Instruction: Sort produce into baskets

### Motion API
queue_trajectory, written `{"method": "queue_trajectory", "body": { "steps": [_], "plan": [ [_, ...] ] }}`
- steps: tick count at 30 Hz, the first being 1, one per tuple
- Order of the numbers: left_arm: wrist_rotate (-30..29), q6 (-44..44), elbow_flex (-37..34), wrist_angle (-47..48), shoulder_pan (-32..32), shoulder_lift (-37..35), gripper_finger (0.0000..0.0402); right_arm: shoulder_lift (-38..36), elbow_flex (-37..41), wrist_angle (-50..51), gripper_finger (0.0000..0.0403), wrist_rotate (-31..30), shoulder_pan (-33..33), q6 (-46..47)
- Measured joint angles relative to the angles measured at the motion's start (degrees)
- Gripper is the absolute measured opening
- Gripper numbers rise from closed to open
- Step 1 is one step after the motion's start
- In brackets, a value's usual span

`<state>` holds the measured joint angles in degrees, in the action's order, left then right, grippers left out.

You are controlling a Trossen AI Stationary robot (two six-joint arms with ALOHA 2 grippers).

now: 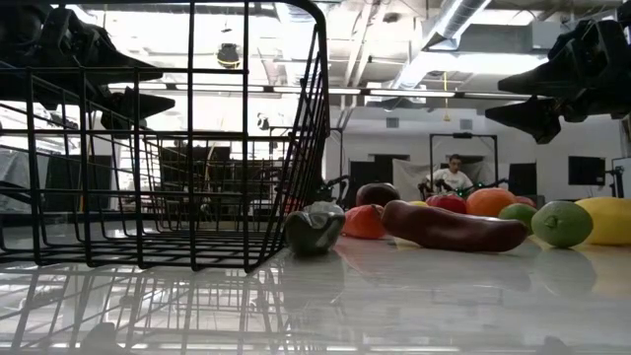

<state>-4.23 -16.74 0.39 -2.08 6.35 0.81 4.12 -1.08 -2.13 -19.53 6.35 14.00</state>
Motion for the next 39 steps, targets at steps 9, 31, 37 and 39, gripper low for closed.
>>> {"method": "queue_trajectory", "body": {
  "steps": [9,31,37,39],
  "plan": [
    [-0.22,-7.47,0.01,-1.69,0.02,0.01,0.0279,0.0,-0.02,-0.02,0.0337,0.0,0.0,0.0],
    [-11.57,-18.42,0.0,-3.19,0.02,0.01,0.0279,0.0,0.14,-1.34,0.0337,-0.32,-3.48,-1.72],
    [-2.44,-10.4,-0.01,-16.78,0.02,0.01,0.0279,-0.04,0.24,-4.62,0.0337,-1.81,-3.73,13.18],
    [1.34,-7.25,-0.01,-21.42,0.0,-0.01,0.0279,0.0,0.24,-4.9,0.0337,-1.85,-3.98,14.33]
  ]
}}
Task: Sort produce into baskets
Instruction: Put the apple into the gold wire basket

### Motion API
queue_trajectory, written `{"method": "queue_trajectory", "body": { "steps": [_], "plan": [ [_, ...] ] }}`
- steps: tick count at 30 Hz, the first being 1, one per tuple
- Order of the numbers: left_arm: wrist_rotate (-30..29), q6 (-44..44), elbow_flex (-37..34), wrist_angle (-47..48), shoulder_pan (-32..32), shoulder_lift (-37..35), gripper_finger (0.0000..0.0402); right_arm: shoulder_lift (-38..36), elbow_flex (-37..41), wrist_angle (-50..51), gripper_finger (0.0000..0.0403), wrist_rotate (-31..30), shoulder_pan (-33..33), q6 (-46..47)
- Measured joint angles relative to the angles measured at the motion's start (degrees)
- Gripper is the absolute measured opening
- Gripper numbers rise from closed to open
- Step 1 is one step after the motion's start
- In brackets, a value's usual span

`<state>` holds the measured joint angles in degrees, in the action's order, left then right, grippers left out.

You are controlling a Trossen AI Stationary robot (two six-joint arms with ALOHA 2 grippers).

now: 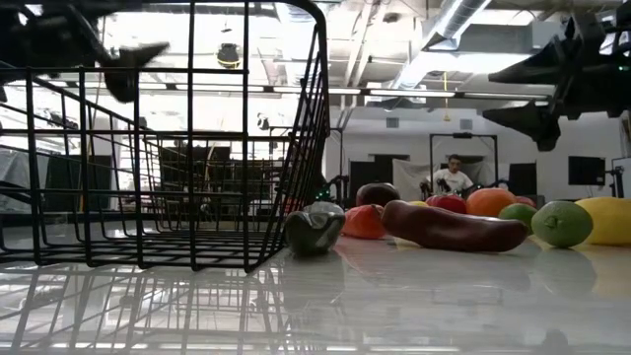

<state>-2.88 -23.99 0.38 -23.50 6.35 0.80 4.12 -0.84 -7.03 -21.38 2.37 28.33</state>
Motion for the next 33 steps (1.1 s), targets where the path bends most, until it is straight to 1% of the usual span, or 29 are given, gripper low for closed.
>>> {"method": "queue_trajectory", "body": {
  "steps": [2,4,8,11,14,17,21,24,27,31,33],
  "plan": [
    [1.5,2.4,0.0,-3.16,-0.02,0.0,0.0279,-0.01,-0.02,-1.14,0.0337,-0.13,-0.54,0.14],
    [0.59,3.22,0.09,-4.83,0.0,0.01,0.0279,-0.02,-0.04,-2.26,0.0337,-1.56,-1.18,0.16],
    [-2.37,3.38,1.28,-0.75,0.01,1.57,0.0279,-0.02,-0.07,-4.05,0.0337,-6.08,-2.87,0.15],
    [-4.44,3.91,2.78,-0.24,0.0,5.93,0.0279,0.0,-0.09,-4.05,0.0337,-8.75,-4.53,0.16],
    [-5.31,4.66,5.76,0.55,0.48,13.8,0.0279,0.0,-0.14,-4.15,0.0337,-8.73,-6.04,1.36],
    [-4.53,6.39,11.69,1.74,1.66,23.85,0.0279,0.1,-0.15,-4.17,0.0337,-7.02,-6.69,3.61],
    [-1.24,9.83,22.59,8.5,3.46,38.81,0.0279,1.94,-0.17,-4.17,0.0337,-2.92,-6.05,4.69],
    [1.4,12.91,31.53,14.45,4.41,49.14,0.0279,5.14,-0.22,-3.97,0.0337,-2.61,-4.38,6.76],
    [2.7,16.83,39.69,20.39,4.81,58.6,0.0279,8.82,-0.22,-4.5,0.0337,-2.63,-2.28,6.98],
    [2.82,21.54,49.27,26.73,4.85,69.45,0.0279,13.37,-0.22,-8.1,0.0337,-2.67,0.36,4.35],
    [4.04,22.83,53.61,29.41,4.85,74.18,0.0279,15.48,-0.23,-11.09,0.0337,-2.69,1.63,2.42]
  ]
}}
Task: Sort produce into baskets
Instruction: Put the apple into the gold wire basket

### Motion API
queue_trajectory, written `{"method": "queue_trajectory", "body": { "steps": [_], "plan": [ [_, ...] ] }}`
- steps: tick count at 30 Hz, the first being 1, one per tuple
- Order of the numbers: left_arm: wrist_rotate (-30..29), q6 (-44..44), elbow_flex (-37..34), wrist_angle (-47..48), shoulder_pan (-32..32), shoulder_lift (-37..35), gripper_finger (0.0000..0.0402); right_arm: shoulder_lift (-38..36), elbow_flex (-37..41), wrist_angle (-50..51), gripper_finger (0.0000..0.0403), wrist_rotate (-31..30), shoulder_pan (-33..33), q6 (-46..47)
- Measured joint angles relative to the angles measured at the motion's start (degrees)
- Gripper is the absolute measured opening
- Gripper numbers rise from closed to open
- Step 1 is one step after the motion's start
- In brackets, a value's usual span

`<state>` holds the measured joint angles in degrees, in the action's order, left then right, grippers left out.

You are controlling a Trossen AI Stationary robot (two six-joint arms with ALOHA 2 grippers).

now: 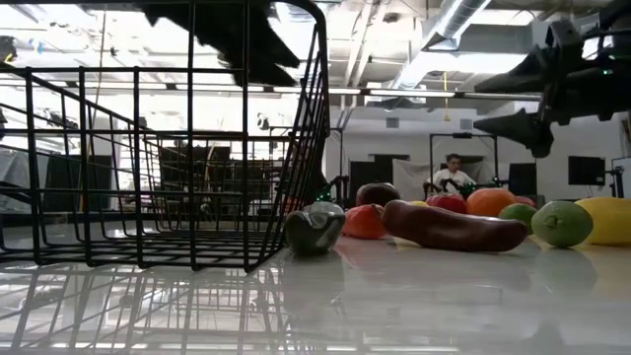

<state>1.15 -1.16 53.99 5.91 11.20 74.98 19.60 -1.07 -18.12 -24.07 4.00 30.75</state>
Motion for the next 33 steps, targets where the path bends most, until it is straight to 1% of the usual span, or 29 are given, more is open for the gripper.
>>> {"method": "queue_trajectory", "body": {
  "steps": [2,6,11,14,18,21,24,26,33],
  "plan": [
    [1.53,0.98,3.94,2.83,0.0,4.5,0.0279,1.84,-0.01,-3.04,0.0337,-0.2,1.3,-2.18],
    [2.94,2.71,11.11,6.72,0.04,11.64,0.0279,4.82,-0.03,-10.33,0.0337,-2.86,3.22,-8.39],
    [2.92,3.98,17.71,7.72,0.77,18.67,0.0279,5.09,-0.08,-20.76,0.0337,-3.04,2.38,-17.33],
    [2.82,4.72,21.21,7.59,1.6,22.15,0.0279,4.99,-1.92,-25.34,0.0337,-3.02,1.22,-22.89],
    [0.54,6.33,24.11,6.09,2.74,26.65,0.0279,4.69,-6.55,-25.72,0.0337,-2.96,-0.33,-29.02],
    [-1.01,6.94,26.6,5.09,3.54,29.94,0.0279,4.78,-8.94,-25.52,0.0337,-2.96,-0.67,-30.6],
    [0.22,6.54,30.13,8.51,4.25,33.35,0.0279,5.21,-9.47,-23.73,0.0337,-1.16,-0.1,-29.55],
    [0.64,6.42,32.77,11.95,4.41,35.6,0.0279,5.88,-9.47,-22.9,0.0337,-1.16,0.18,-29.26],
    [-0.34,7.45,42.3,18.38,4.39,43.43,0.0279,7.58,-9.47,-23.24,0.0337,-1.34,0.42,-28.04]
  ]
}}
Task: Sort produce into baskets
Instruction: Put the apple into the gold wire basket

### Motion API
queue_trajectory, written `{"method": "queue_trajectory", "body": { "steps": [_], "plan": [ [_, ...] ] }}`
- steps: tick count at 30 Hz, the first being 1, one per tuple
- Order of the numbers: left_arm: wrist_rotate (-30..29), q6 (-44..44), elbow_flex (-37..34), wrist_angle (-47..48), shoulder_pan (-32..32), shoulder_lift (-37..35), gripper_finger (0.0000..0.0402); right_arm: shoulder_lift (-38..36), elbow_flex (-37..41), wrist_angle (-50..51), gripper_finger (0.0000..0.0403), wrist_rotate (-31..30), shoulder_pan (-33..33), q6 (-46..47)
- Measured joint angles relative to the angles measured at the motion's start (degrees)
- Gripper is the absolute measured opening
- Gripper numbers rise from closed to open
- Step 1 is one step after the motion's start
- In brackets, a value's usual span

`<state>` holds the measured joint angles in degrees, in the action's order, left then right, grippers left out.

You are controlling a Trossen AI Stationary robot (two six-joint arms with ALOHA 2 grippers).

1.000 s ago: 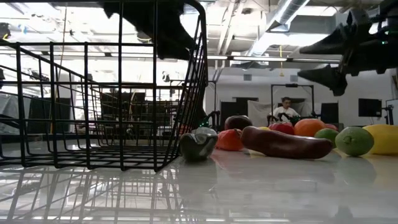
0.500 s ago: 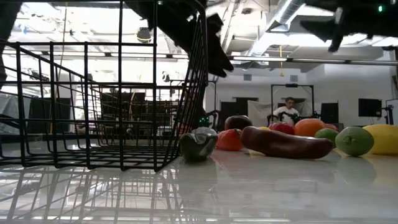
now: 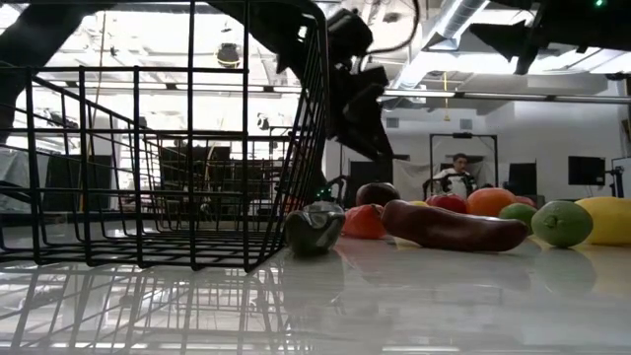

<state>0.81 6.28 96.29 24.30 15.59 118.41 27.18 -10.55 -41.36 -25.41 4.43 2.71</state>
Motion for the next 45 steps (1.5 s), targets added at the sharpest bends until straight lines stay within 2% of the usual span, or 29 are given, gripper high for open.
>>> {"method": "queue_trajectory", "body": {
  "steps": [5,11,15,20,24,31,39,45],
  "plan": [
    [-0.03,0.9,3.74,2.22,0.0,3.63,0.0279,-0.3,0.02,0.13,0.0337,-0.04,0.0,-1.8],
    [-1.96,1.16,3.87,0.9,-0.05,4.67,0.0284,-0.28,0.04,0.11,0.0337,-0.02,-0.07,-3.24],
    [-5.0,1.66,3.89,-0.65,-0.42,4.63,0.0311,-0.28,0.07,-0.67,0.0337,-0.02,-0.07,-4.16],
    [-3.49,1.99,3.89,-1.59,-0.63,4.71,0.0359,-0.28,0.07,-0.98,0.0337,0.0,-0.07,-4.25],
    [-4.66,2.04,3.82,-0.24,-0.82,6.77,0.0378,-0.28,0.06,-0.98,0.0337,0.0,-0.07,-4.25],
    [-7.34,2.08,3.87,0.05,-0.96,8.49,0.0376,-0.19,-0.55,0.17,0.0337,0.09,0.04,-4.19],
    [-7.29,3.35,3.8,2.45,-0.96,9.15,0.0366,-0.22,-0.55,0.32,0.0337,0.15,0.04,-4.12],
    [-7.6,5.98,3.8,3.47,-0.98,9.16,0.0327,-0.22,-0.56,0.18,0.0337,0.14,0.04,-4.17]
  ]
}}
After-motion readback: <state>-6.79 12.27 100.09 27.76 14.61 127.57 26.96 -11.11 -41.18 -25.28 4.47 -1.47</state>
